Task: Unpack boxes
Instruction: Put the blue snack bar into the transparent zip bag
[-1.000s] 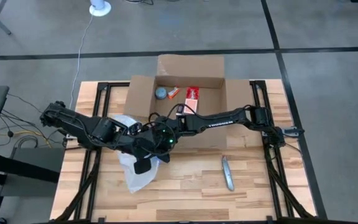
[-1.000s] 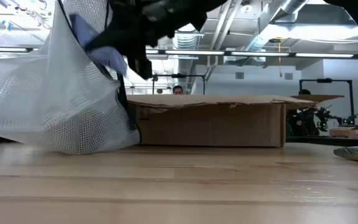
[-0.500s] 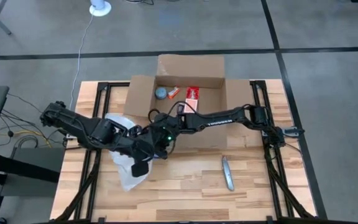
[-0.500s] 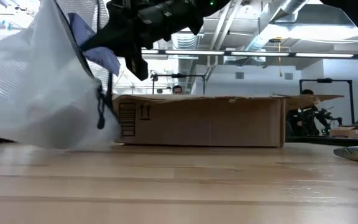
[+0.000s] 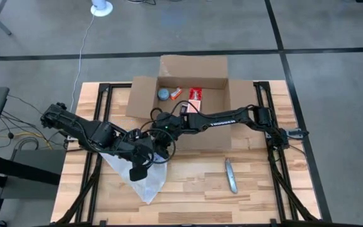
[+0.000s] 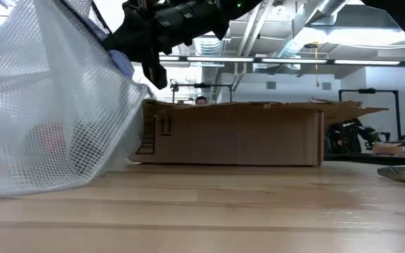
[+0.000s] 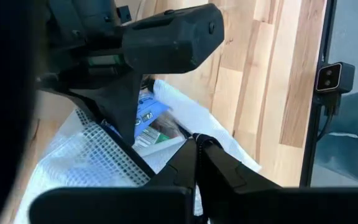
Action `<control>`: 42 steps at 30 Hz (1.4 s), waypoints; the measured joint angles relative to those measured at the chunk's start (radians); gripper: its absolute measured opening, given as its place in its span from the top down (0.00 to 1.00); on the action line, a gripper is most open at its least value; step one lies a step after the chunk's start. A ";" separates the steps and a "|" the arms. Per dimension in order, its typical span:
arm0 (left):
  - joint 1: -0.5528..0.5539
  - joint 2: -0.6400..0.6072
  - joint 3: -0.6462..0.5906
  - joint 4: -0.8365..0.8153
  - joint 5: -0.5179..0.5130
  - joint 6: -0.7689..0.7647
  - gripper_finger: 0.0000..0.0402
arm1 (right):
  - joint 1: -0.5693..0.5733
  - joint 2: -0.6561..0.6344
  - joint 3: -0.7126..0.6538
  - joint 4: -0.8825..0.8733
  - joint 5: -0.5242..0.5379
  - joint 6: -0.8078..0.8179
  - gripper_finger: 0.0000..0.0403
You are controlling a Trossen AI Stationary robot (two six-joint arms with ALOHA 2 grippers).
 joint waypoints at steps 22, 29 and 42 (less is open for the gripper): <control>0.000 -0.001 0.000 0.054 -0.034 0.027 1.00 | 0.041 0.000 0.000 0.077 -0.049 0.061 0.99; 0.002 -0.001 0.000 0.189 -0.020 0.088 1.00 | 0.023 -0.001 0.000 0.094 0.006 0.073 0.99; 0.014 -0.001 0.000 0.184 -0.041 0.148 1.00 | 0.070 0.000 0.000 0.105 -0.055 0.065 0.70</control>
